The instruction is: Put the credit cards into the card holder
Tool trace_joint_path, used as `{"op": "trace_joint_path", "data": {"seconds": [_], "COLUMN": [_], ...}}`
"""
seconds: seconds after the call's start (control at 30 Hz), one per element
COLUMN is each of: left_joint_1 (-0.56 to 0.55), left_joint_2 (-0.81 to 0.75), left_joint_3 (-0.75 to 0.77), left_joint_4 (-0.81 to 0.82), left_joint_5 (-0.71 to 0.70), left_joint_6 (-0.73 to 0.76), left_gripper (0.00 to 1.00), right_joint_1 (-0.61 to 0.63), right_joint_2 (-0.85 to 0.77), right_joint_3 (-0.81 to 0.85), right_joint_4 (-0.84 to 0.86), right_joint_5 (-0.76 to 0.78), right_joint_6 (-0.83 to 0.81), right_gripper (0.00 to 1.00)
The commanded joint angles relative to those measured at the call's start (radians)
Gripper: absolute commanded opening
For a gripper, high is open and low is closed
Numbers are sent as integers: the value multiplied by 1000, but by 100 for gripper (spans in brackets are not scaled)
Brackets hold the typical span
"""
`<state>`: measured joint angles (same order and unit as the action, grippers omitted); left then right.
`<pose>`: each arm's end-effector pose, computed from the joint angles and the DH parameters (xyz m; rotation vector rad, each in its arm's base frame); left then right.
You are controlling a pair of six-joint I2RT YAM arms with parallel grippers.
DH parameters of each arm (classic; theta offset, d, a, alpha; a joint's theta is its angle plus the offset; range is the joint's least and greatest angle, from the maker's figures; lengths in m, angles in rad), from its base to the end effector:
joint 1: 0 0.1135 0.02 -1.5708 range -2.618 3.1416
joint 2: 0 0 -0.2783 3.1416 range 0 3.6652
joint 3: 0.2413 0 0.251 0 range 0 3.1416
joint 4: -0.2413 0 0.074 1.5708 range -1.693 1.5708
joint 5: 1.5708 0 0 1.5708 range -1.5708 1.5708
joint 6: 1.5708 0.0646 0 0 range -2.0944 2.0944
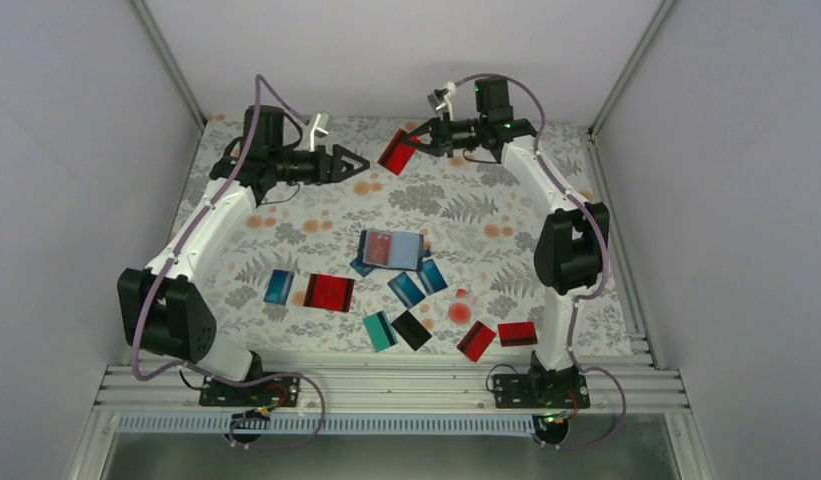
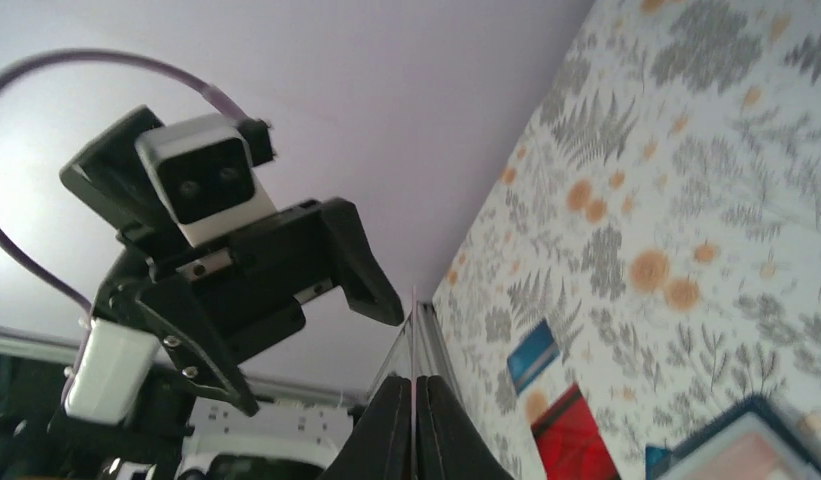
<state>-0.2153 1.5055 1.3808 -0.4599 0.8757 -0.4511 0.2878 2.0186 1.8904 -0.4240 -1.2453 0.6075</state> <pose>0.3287 -0.1227 0.3567 0.2824 2.1842 -1.3203 0.4338 0.1922 0.3430 -0.4858 2.1578 1.8249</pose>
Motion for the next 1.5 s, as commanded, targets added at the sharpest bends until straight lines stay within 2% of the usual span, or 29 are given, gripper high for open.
{"op": "trace_joint_path", "data": {"seconds": [0.0, 0.2, 0.33, 0.47, 0.63, 0.9, 1.07, 1.2, 1.33, 1.47], "left_joint_1": [0, -1, -5, -13, -27, -36, -44, -63, -92, -106], "left_joint_2": [0, 37, 58, 63, 62, 56, 59, 72, 82, 75], "left_joint_3": [-44, -29, -35, -37, -54, -80, -79, -82, -85, -83], "left_joint_4": [-44, -96, -108, -120, -130, -170, -168, -168, -162, -143], "left_joint_5": [208, 293, 328, 337, 312, 222, 230, 241, 240, 198], "left_joint_6": [194, 283, 311, 319, 322, 348, 348, 350, 347, 322], "left_gripper": [76, 72, 64, 60, 49, 47, 46, 41, 33, 10], "right_joint_1": [9, 48, 88, 121, 136, 141, 144, 149, 154, 155], "right_joint_2": [5, -16, -23, -27, -32, -51, -57, -53, -49, -50], "right_joint_3": [-60, -94, -99, -115, -120, -149, -157, -153, -151, -154], "right_joint_4": [-168, -218, -269, -316, -340, -379, -380, -378, -377, -381], "right_joint_5": [-144, -206, -209, -196, -196, -219, -219, -225, -228, -228], "right_joint_6": [-293, -395, -457, -514, -546, -596, -600, -600, -600, -605], "right_gripper": [4, 4, 4, 4, 4, 4, 4, 4, 4, 4]}}
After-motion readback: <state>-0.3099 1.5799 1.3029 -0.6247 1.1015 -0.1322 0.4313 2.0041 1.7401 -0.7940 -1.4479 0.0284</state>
